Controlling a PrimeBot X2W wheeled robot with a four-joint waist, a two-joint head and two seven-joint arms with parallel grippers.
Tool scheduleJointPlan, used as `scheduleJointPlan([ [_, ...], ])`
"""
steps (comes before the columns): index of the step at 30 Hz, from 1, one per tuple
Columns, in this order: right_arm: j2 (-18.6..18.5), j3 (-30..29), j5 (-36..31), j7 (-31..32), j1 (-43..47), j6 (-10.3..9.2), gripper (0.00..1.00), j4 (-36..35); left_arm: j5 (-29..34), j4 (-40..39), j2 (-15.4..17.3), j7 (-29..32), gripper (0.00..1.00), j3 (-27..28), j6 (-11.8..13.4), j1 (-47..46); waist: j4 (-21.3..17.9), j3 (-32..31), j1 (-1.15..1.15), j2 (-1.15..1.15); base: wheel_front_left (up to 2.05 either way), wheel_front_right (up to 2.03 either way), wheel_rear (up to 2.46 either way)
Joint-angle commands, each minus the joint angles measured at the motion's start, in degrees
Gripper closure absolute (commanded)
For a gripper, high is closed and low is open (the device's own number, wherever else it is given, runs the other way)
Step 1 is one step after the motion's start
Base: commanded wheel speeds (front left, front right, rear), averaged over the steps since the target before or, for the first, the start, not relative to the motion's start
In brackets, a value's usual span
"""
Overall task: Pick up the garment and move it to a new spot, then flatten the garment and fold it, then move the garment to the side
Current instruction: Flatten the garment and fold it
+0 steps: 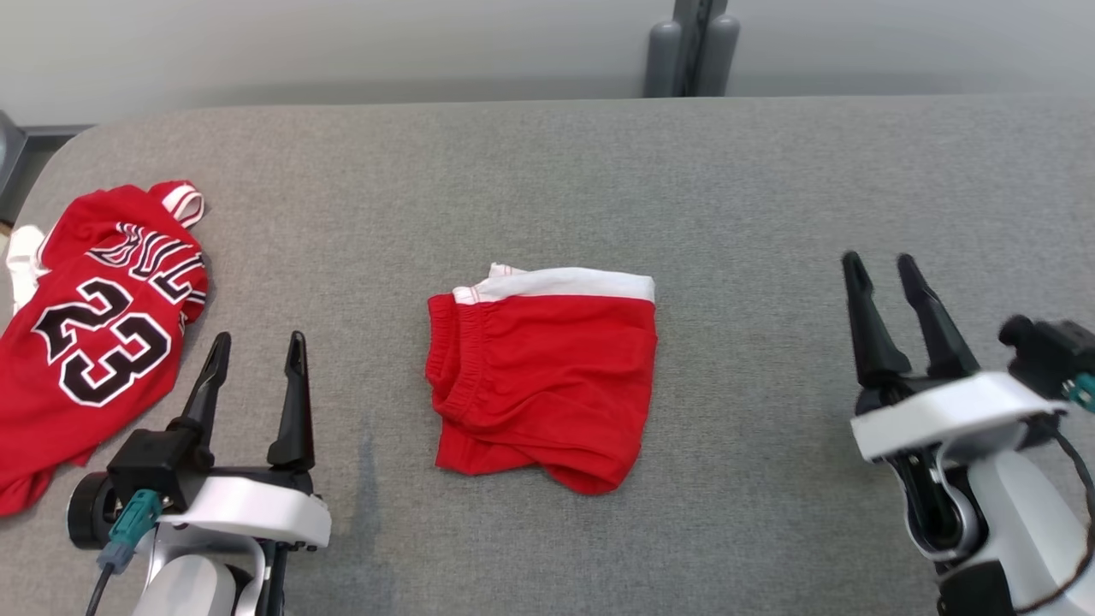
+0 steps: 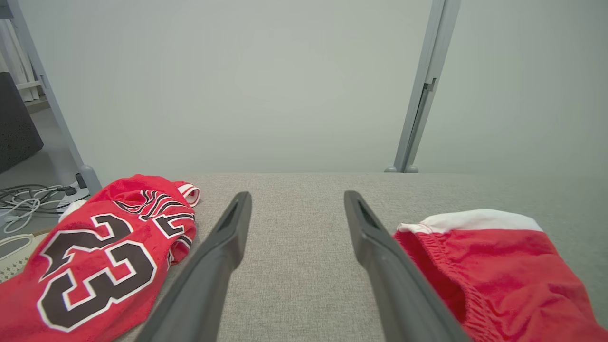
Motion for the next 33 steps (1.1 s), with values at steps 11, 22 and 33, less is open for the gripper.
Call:
scheduleJointPlan([
  [11, 2.2, -8.2, -17.9, -0.3, 12.7, 0.09, 0.0, -11.6, -0.7, -2.5, 2.3, 1.2, 0.0, 0.8, 1.4, 4.5, -2.7, -3.5, 0.0, 0.0, 0.0, 0.0, 0.0],
  [22, 4.0, -10.4, -23.5, 2.9, 21.0, 0.07, 0.0, -15.6, -0.6, -5.6, 3.0, 2.7, 0.0, 0.1, 3.3, 11.5, -3.2, -8.3, 0.0, 0.0, 0.0, 0.0, 0.0],
  [33, 4.3, -11.4, -25.3, 5.4, 25.0, 0.07, 0.0, -17.5, -0.1, -8.0, 3.4, 4.7, 0.0, -1.3, 4.8, 16.7, -2.7, -12.1, 0.0, 0.0, 0.0, 0.0, 0.0],
])
